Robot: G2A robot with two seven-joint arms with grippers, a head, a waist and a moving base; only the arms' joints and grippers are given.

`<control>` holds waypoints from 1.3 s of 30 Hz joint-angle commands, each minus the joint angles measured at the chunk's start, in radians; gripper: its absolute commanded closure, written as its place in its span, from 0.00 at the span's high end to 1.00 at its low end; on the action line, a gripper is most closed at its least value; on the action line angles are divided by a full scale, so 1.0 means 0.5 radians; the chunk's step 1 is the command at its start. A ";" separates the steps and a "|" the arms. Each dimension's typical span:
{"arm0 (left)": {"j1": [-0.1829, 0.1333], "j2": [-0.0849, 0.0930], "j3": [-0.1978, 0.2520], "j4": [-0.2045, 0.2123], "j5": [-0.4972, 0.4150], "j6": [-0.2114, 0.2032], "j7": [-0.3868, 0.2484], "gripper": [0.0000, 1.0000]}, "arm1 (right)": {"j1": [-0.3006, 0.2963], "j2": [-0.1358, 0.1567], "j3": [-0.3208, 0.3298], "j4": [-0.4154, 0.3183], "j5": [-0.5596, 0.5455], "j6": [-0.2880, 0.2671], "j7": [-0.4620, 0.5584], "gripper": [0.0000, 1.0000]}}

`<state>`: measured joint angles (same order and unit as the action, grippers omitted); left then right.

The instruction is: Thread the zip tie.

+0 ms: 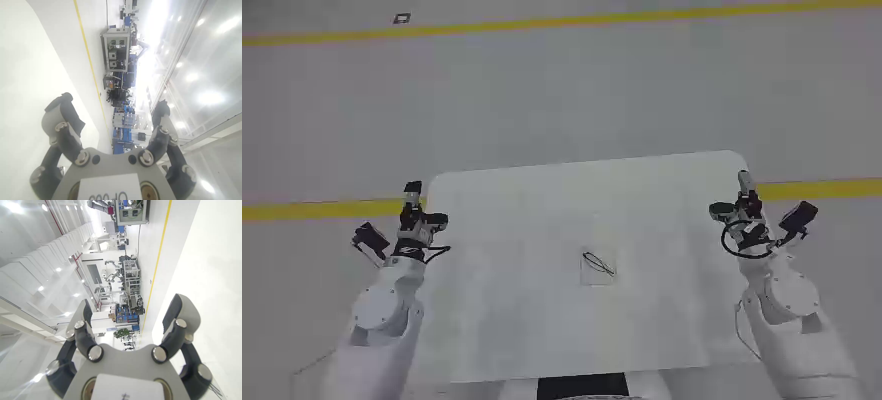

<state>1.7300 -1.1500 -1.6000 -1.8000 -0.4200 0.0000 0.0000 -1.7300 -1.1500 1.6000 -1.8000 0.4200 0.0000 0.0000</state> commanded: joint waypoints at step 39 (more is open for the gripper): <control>-0.014 0.018 0.061 -0.169 0.136 0.114 -0.414 1.00 | 0.000 0.000 0.000 0.000 0.000 0.000 0.000 1.00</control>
<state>1.7270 -1.1416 -1.5765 -1.8734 -0.3683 0.0568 -0.1925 -1.7300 -1.1500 1.6000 -1.8000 0.4200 0.0000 0.0000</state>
